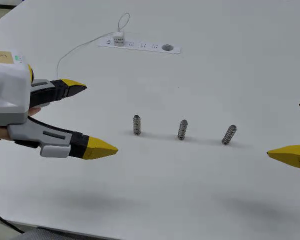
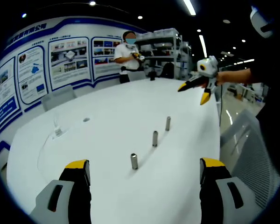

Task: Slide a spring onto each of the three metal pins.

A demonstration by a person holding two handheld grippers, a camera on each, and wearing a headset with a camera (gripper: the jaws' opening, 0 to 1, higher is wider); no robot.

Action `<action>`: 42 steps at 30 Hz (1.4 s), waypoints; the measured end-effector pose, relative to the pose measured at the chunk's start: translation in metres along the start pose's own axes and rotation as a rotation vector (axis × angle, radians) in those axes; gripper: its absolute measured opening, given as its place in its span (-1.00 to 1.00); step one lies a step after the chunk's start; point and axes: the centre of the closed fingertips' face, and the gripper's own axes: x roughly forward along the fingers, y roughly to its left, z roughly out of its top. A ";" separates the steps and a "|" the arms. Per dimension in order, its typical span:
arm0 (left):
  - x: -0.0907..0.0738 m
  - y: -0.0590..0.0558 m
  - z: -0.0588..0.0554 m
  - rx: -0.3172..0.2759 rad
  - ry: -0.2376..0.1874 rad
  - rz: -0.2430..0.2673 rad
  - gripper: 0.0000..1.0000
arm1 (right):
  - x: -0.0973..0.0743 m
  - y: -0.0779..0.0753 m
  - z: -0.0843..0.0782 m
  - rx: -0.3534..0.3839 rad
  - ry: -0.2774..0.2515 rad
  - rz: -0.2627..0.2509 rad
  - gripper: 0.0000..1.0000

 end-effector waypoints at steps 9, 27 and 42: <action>-0.004 0.000 -0.001 -0.003 -0.011 0.008 1.00 | 0.001 0.000 0.001 -0.006 0.004 -0.002 0.61; -0.005 0.004 -0.002 -0.003 0.002 0.022 0.97 | 0.004 0.003 -0.001 -0.006 0.006 0.013 0.60; -0.007 0.003 -0.001 0.001 0.000 0.029 1.00 | 0.002 0.002 -0.004 0.009 0.005 0.009 0.60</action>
